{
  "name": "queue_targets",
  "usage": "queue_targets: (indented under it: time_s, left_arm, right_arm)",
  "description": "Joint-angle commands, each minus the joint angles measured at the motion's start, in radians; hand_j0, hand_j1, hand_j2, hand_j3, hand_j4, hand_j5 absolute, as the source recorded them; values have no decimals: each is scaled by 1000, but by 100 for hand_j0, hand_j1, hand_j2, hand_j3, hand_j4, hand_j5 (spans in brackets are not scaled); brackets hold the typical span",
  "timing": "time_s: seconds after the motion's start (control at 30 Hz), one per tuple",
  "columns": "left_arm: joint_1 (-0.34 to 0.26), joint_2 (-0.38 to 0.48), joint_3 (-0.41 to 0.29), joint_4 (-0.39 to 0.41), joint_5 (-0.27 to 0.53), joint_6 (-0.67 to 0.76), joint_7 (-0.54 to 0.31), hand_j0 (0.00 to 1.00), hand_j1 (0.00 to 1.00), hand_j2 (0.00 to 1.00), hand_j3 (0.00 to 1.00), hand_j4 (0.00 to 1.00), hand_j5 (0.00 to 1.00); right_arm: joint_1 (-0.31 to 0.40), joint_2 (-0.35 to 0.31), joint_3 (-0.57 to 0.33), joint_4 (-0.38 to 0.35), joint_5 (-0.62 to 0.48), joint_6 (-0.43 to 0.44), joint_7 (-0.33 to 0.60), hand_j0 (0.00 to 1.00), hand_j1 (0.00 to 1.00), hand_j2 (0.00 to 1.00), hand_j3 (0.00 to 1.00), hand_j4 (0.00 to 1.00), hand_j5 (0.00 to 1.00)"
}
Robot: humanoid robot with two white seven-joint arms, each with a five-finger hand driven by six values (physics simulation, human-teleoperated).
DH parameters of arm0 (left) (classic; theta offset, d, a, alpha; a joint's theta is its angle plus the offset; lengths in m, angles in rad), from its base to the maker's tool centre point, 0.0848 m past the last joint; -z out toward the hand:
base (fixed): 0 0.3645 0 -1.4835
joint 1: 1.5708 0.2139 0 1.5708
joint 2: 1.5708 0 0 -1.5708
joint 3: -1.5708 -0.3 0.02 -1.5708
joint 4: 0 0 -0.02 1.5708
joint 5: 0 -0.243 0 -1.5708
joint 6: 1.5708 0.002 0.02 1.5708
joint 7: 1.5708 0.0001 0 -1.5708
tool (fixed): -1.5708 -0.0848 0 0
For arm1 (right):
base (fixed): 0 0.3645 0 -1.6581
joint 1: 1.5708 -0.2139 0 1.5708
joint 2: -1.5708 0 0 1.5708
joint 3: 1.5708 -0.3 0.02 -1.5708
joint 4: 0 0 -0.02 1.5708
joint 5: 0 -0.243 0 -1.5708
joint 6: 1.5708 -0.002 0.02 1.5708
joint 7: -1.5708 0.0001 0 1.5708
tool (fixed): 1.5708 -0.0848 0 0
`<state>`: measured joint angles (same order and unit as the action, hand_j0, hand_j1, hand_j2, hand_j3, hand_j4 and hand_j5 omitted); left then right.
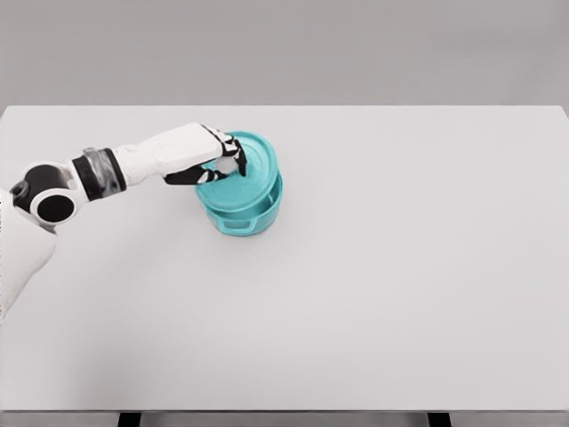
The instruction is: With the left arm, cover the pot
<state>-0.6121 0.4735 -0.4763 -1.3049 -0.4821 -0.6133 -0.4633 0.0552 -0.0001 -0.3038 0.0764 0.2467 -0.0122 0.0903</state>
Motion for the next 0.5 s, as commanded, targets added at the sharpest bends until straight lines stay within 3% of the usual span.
queue_targets:
  time_s: [0.0, 0.47]
  left_arm:
    - [-2, -21, 1, 16, -13, 2, 2, 49, 49, 49, 49, 49, 49]
    - [3, -27, -5, 12, -10, 2, 3, 50, 50, 50, 50, 50, 50]
  right_arm:
    - [0, 0, 0, 0, 0, 0, 0, 100, 100, 100, 100, 100, 100]
    - [0, 0, 0, 0, 0, 0, 0, 100, 100, 100, 100, 100, 100]
